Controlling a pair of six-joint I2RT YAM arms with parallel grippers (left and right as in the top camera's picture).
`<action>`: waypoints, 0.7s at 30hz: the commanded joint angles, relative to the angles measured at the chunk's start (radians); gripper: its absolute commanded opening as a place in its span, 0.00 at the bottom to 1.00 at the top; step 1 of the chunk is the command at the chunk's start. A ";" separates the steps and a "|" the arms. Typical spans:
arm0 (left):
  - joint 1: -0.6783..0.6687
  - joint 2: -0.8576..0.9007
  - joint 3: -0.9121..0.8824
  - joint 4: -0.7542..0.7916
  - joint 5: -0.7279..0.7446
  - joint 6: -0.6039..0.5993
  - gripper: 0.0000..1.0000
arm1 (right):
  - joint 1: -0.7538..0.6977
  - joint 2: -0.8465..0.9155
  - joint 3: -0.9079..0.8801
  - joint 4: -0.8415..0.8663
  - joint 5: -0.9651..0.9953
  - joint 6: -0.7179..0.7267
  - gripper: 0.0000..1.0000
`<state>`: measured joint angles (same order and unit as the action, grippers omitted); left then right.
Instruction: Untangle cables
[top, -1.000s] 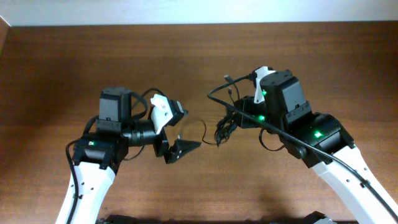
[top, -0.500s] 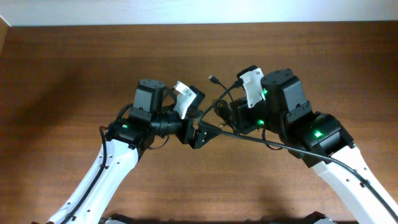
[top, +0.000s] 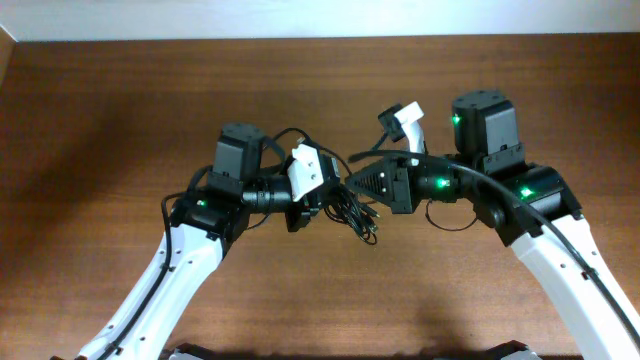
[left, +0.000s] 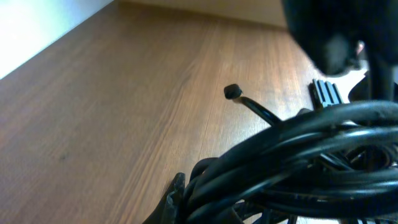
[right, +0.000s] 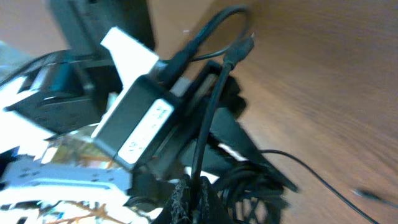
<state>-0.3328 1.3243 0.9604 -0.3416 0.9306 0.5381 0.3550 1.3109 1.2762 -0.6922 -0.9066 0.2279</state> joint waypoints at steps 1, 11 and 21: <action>0.002 0.003 0.005 -0.045 -0.272 -0.280 0.00 | -0.003 0.005 0.006 -0.042 0.492 0.150 0.35; 0.002 0.003 0.005 -0.060 -0.641 -0.710 0.00 | -0.001 0.011 0.003 -0.142 0.426 1.073 0.79; -0.001 0.003 0.005 0.046 -0.377 -0.836 0.00 | 0.121 0.375 0.003 0.243 0.303 1.130 0.23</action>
<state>-0.3130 1.3354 0.9558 -0.3340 0.3790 -0.3042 0.4591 1.6371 1.2793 -0.4431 -0.5529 1.3678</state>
